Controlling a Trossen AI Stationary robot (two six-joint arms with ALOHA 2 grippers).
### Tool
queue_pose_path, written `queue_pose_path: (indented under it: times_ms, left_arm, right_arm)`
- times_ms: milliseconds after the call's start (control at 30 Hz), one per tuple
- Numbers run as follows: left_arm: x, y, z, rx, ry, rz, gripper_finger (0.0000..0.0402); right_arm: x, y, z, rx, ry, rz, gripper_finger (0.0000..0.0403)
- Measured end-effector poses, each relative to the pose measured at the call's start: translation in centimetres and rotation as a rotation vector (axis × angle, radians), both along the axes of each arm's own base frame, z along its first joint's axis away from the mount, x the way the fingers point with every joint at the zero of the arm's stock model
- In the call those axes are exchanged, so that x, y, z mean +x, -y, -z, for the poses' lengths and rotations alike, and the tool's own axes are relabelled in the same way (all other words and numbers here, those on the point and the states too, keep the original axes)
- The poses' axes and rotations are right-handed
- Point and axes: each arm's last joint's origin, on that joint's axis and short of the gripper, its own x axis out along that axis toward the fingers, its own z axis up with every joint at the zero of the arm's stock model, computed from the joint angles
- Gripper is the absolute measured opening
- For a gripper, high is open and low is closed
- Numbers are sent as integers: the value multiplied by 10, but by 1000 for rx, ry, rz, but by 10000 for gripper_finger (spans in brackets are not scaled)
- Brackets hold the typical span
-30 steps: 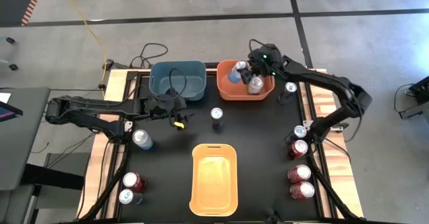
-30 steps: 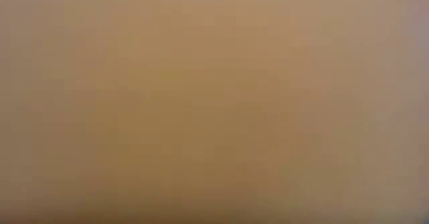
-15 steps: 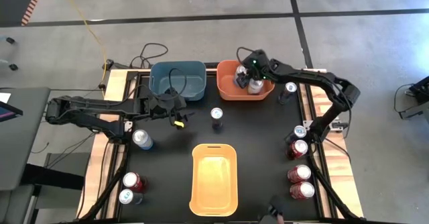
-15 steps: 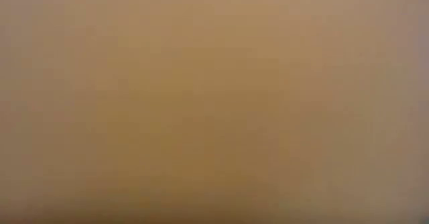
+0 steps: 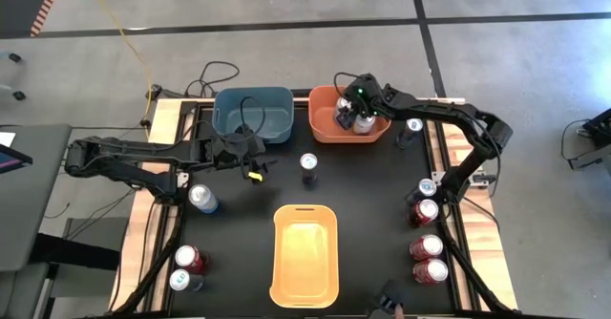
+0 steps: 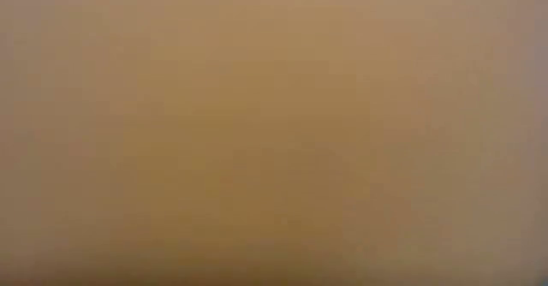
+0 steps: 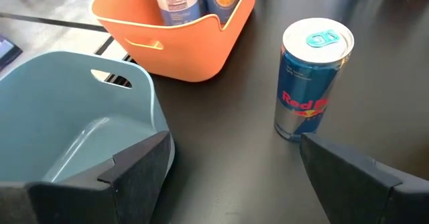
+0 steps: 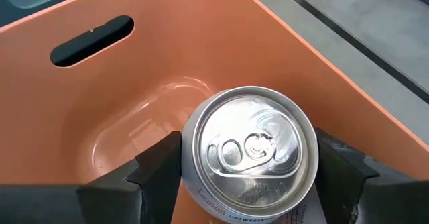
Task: Sort soda cans
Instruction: Put the blue white soda can into the orange bin
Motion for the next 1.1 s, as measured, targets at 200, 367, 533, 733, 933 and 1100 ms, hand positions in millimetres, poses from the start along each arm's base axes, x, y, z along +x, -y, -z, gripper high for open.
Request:
queue_pose_path:
  times_ms: [200,367,533,733,933,1100]
  left_arm:
    - [0,0,0,-1,0,-1,329]
    - [0,0,0,-4,-2,-1,329]
    - [-1,-1,0,15,-7,-46,329]
    - [-3,-2,2,25,-20,-97,329]
    - [-5,-2,4,-11,-31,-130,329]
    - [-9,-1,10,-59,-77,-162,329]
  right_arm:
    - [0,-1,0,-10,-16,-18,303]
    - [0,-1,0,-11,-19,-21,335]
    - [1,1,-2,-19,6,-9,363]
    - [1,1,-3,-18,22,1,369]
    - [-6,-9,-35,-83,117,-4,368]
    - [-16,-28,-69,-151,210,-33,368]
